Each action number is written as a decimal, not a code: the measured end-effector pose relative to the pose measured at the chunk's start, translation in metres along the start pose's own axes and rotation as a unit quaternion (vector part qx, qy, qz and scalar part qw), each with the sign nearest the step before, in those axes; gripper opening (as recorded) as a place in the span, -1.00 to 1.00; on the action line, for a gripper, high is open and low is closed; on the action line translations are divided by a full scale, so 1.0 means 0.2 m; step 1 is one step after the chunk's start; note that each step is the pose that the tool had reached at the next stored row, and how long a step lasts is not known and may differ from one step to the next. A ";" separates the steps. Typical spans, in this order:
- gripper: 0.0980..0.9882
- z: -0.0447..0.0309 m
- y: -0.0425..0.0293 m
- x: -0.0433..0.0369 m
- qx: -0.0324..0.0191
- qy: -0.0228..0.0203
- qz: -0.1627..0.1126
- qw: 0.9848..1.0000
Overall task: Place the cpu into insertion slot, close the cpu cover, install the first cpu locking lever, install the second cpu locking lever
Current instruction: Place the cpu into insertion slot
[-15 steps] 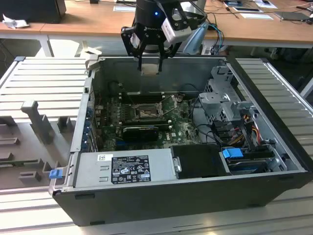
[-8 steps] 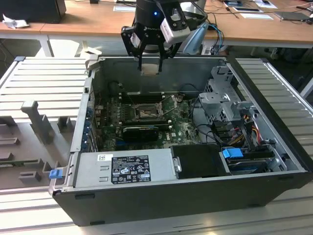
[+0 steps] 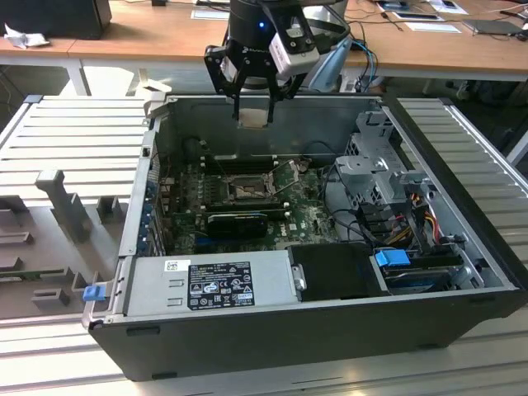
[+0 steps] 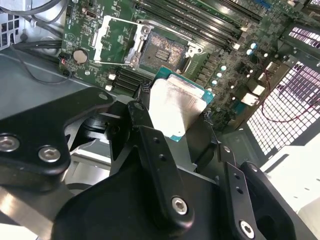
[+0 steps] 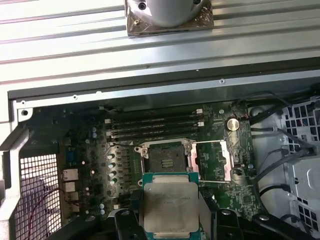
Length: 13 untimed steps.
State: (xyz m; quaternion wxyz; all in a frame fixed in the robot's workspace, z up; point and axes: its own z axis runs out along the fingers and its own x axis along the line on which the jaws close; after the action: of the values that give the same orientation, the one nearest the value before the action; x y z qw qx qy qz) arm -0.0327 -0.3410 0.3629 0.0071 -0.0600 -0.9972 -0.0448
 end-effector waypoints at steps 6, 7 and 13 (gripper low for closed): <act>-0.02 0.001 0.000 0.000 0.000 -0.002 0.020 1.000; -0.02 0.001 0.000 0.000 0.000 -0.002 0.022 1.000; -0.02 0.001 0.000 0.000 0.000 -0.003 0.039 0.999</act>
State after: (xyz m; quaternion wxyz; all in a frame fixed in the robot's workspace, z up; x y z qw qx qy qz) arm -0.0327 -0.3410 0.3626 0.0053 -0.0986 -0.9941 -0.0447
